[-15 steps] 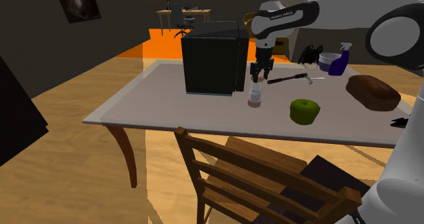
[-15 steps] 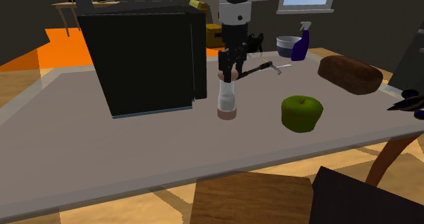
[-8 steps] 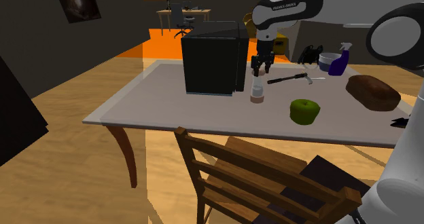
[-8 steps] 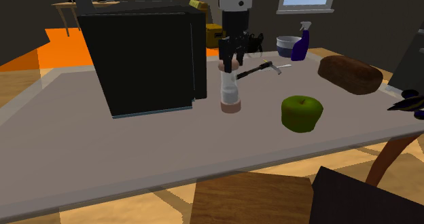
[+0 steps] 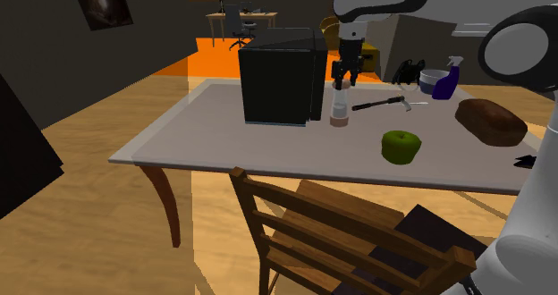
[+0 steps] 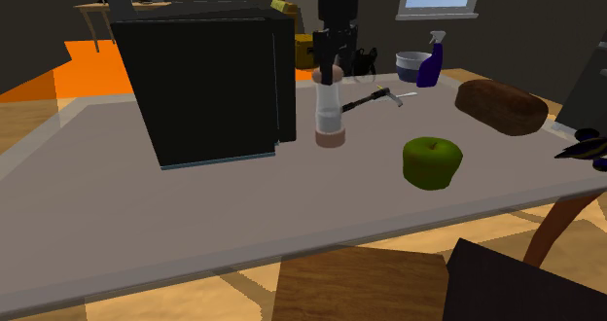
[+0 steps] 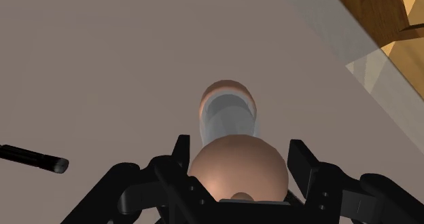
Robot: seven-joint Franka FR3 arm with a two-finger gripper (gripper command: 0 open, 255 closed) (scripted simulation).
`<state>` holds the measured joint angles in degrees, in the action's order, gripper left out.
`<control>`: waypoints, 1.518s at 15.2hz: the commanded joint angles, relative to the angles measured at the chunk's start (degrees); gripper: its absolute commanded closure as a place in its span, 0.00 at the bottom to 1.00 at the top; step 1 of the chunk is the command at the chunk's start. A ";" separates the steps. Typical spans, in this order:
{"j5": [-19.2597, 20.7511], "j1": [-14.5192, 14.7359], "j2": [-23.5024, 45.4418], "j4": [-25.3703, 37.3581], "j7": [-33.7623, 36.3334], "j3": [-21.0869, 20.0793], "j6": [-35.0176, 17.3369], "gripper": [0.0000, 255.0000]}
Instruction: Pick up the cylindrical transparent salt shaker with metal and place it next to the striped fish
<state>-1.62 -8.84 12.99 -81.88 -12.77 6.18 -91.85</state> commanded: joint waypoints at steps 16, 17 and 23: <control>-0.70 -0.84 5.96 22.26 -0.23 0.16 16.34 1.00; -0.79 -0.94 6.68 24.19 -0.24 0.17 17.55 1.00; -0.56 -1.88 3.71 23.24 -1.76 0.69 19.58 1.00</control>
<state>-2.41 -10.49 18.95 -55.87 -13.95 6.66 -71.70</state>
